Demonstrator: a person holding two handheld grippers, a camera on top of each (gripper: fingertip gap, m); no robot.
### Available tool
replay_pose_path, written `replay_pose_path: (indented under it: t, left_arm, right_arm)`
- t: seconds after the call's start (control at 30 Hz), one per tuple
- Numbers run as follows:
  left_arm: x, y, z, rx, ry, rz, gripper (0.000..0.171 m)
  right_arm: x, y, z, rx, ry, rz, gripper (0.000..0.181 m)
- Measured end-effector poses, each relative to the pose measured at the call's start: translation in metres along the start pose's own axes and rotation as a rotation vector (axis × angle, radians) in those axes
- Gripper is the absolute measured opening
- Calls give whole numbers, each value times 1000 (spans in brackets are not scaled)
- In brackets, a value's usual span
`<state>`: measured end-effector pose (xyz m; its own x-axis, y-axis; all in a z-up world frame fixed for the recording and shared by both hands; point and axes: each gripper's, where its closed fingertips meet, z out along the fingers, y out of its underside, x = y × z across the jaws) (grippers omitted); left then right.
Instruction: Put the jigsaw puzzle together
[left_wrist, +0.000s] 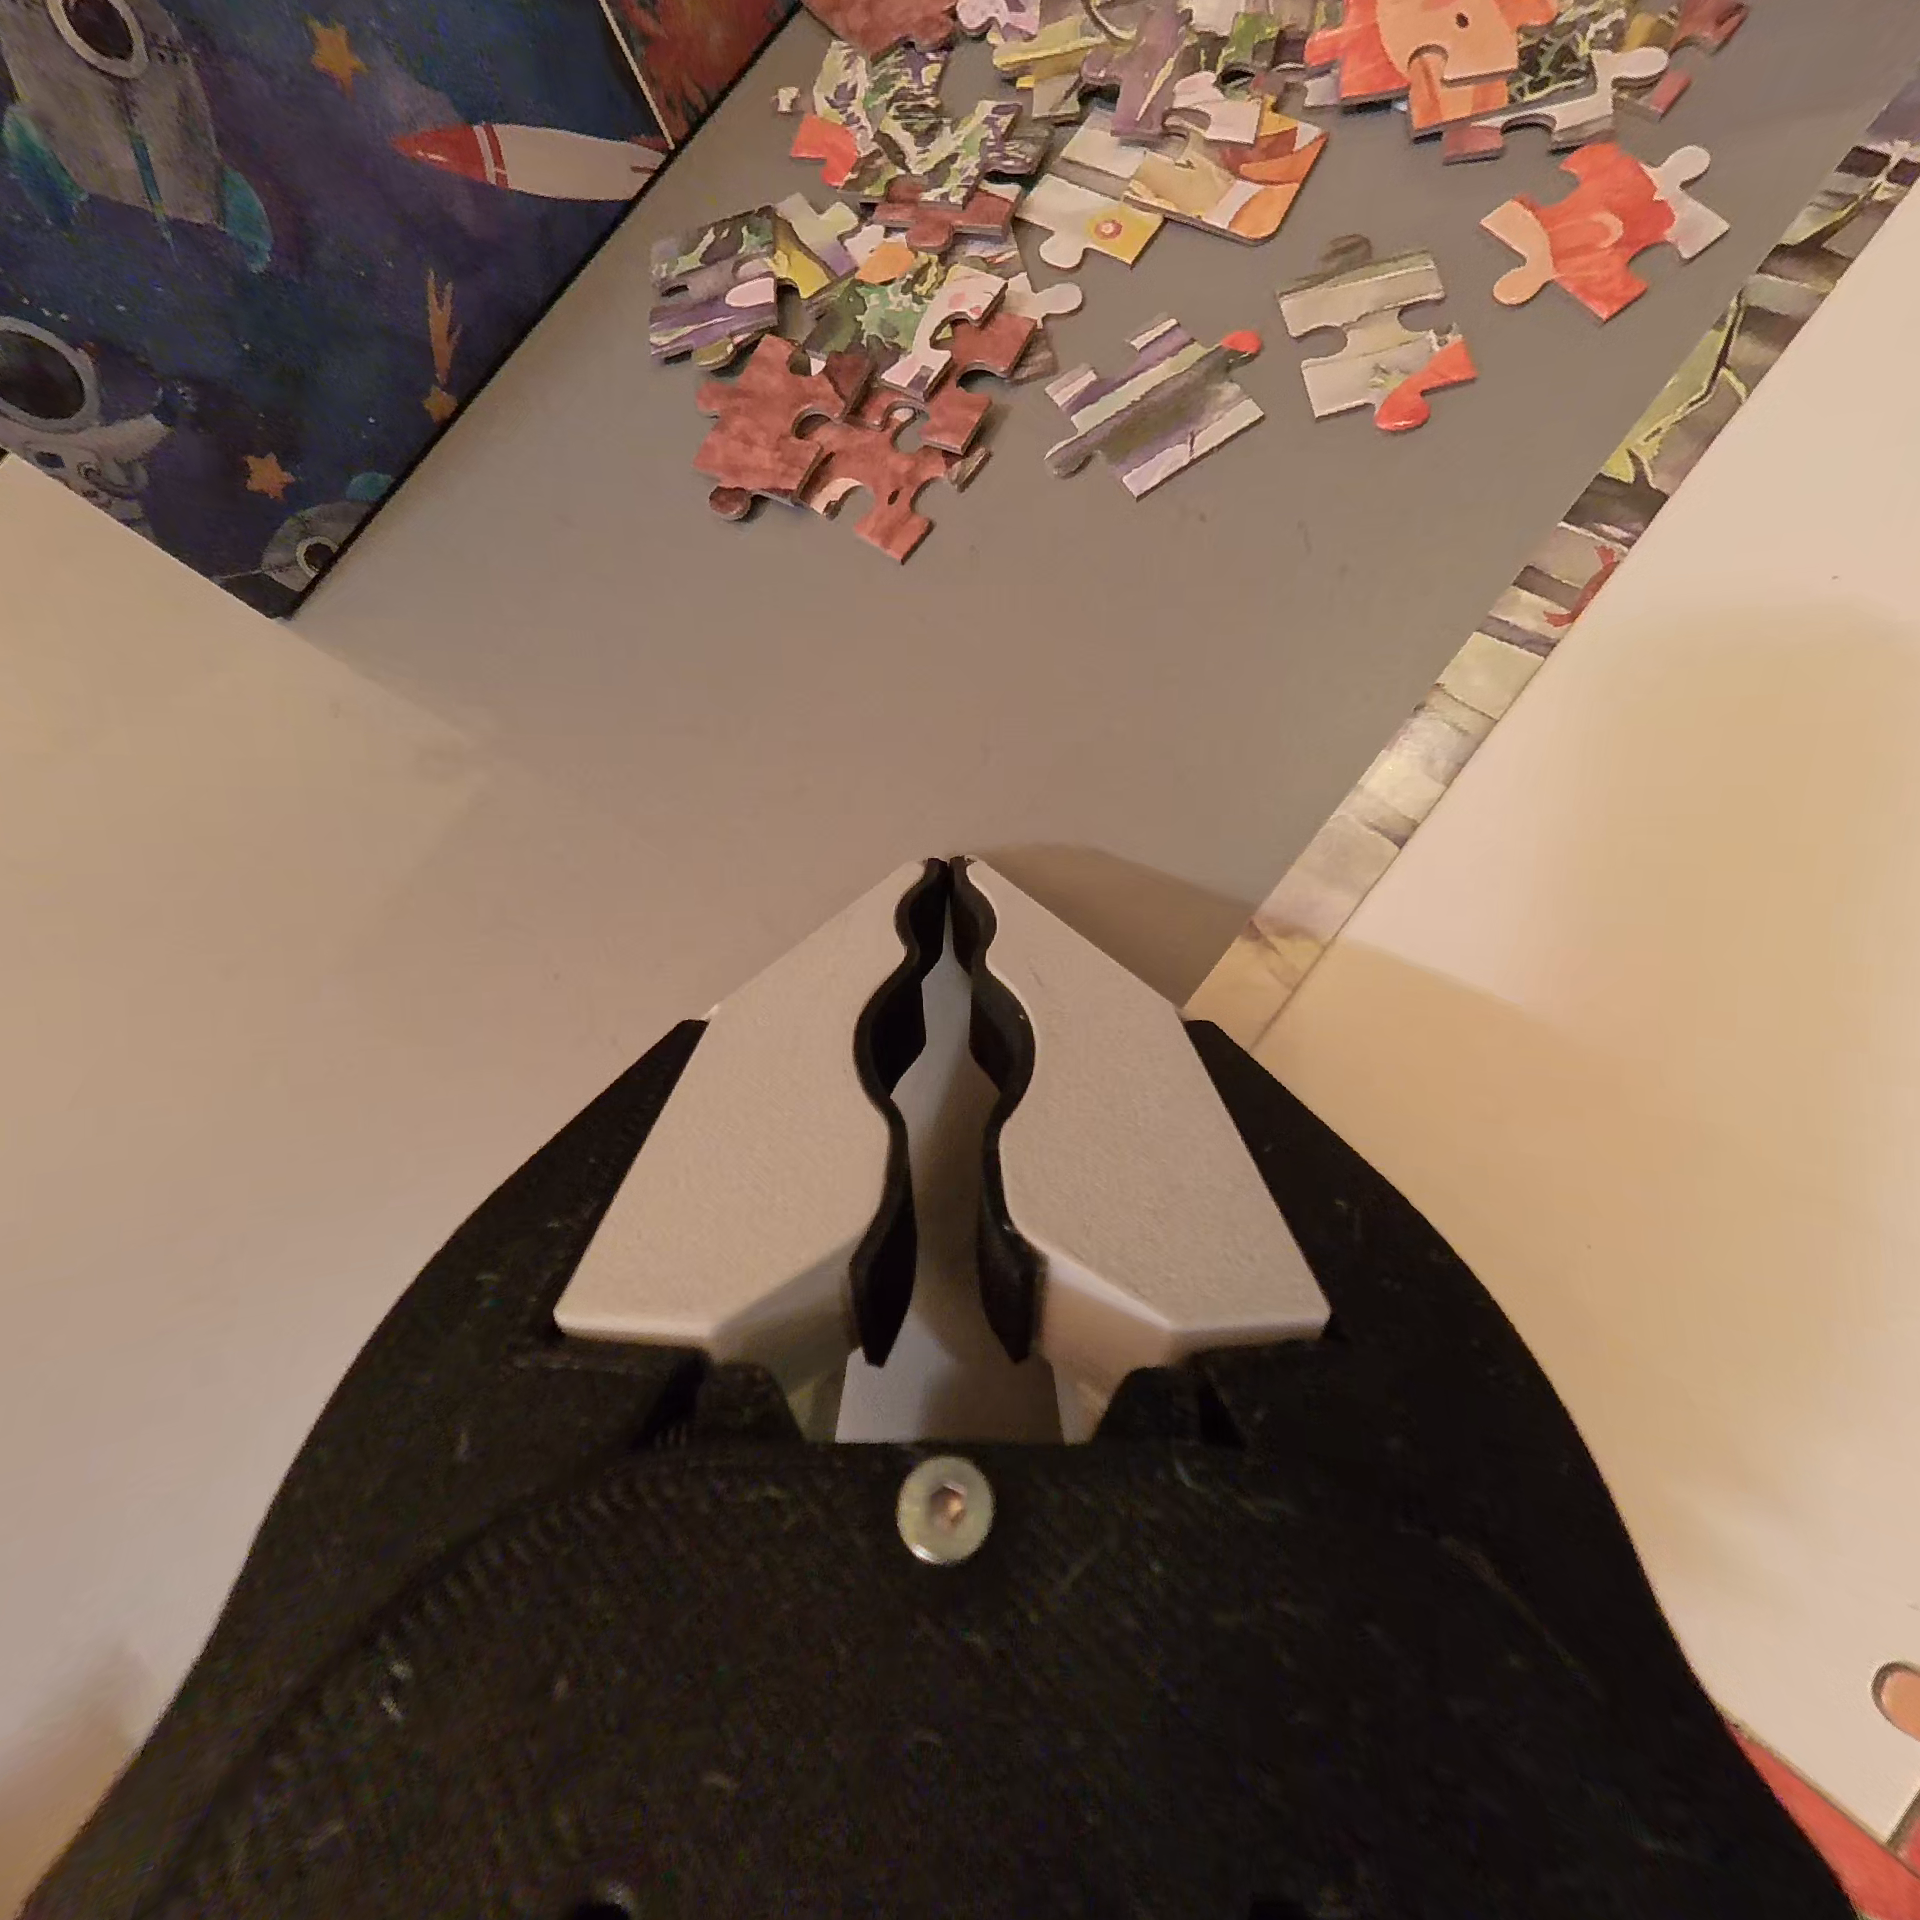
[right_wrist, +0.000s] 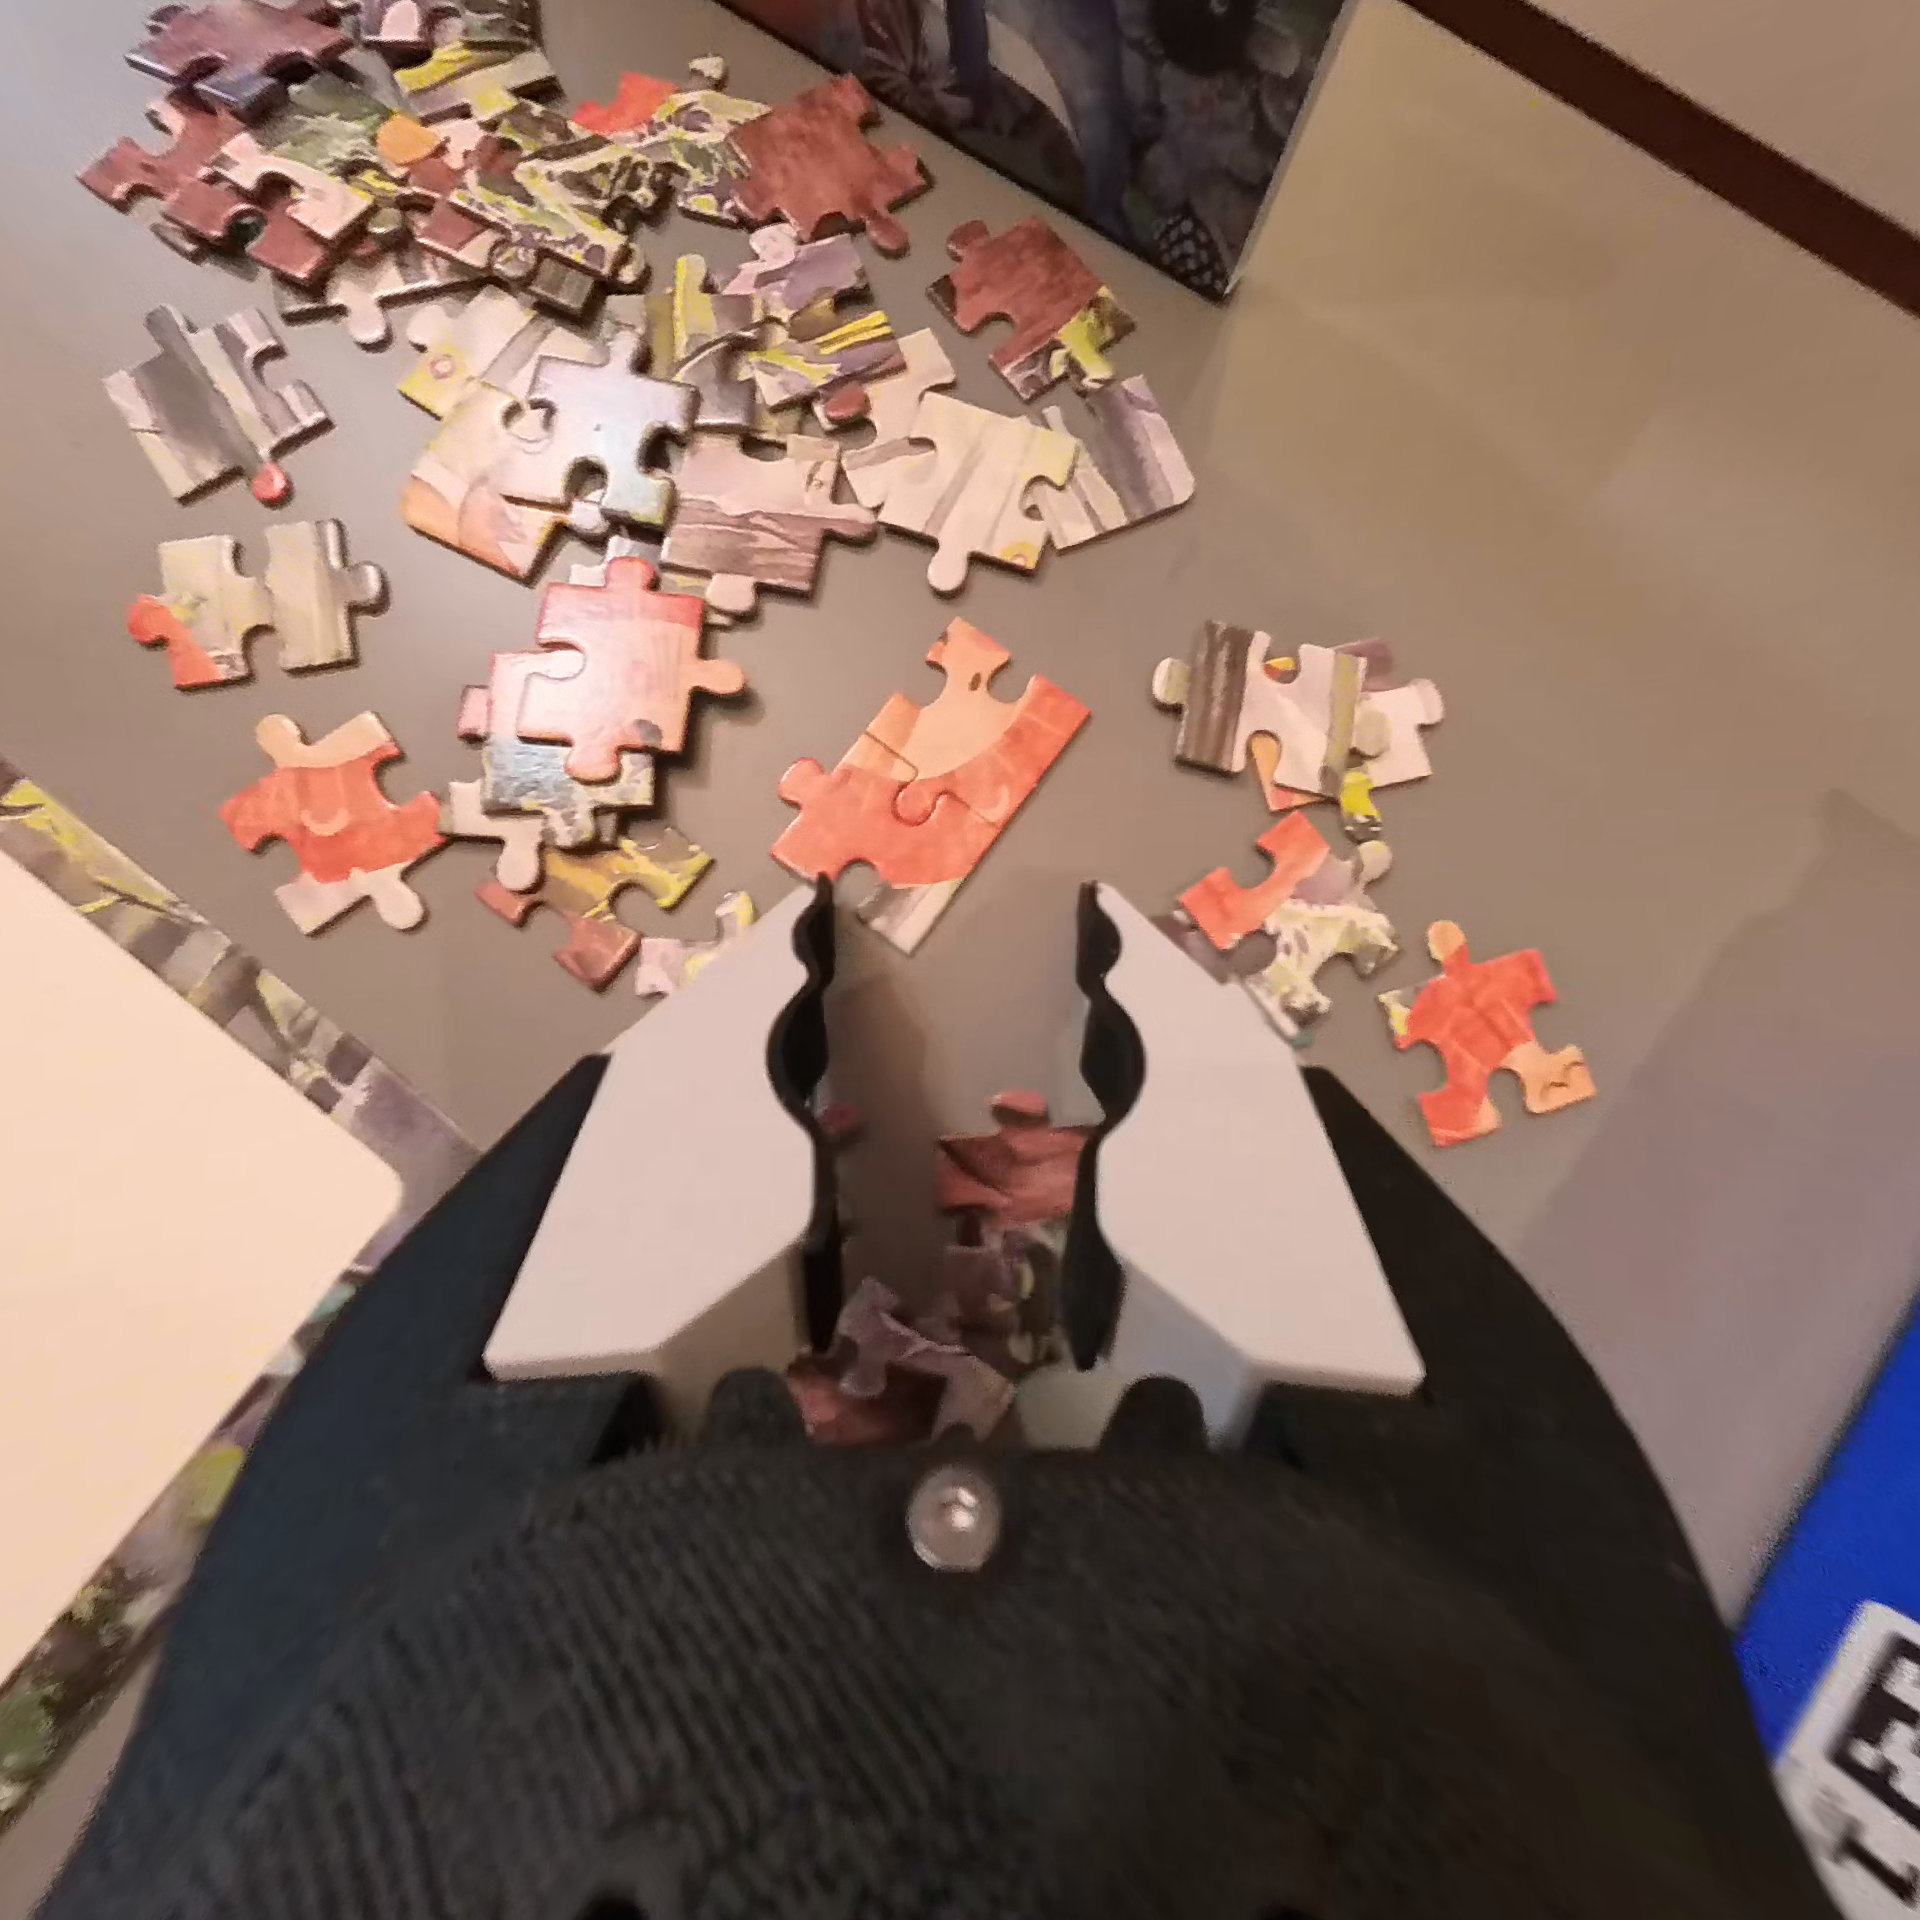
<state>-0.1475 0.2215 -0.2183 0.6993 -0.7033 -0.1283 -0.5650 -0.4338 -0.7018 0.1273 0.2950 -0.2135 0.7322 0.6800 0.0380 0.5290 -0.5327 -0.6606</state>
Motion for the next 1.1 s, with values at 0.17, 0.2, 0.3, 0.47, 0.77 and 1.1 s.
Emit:
replay_pose_path:
  t: [0.17, 0.2, 0.3, 0.47, 0.77, 1.1]
  left_arm:
    - [0, 0, 0, 0, -2, 3, 1]
    - [0, 0, 0, 0, -2, 3, 1]
    - [0, 0, 0, 0, -1, 1, 1]
    - [0, 0, 0, 0, -4, 5, 1]
    - [0, 0, 0, -2, 3, -3, 1]
    - [1, -1, 1, -1, -14, 22, 1]
  right_arm:
    - [-30, -3, -1, 10, -179, 69, 41]
    - [-40, -6, -2, 24, -249, 88, 42]
    - [-52, -21, -10, 106, -350, 113, 44]
    - [-19, -18, -7, 117, -179, 72, 45]
    - [-19, -39, 12, 100, -253, -144, 68]
    - [-10, -20, 21, 67, -208, -174, 66]
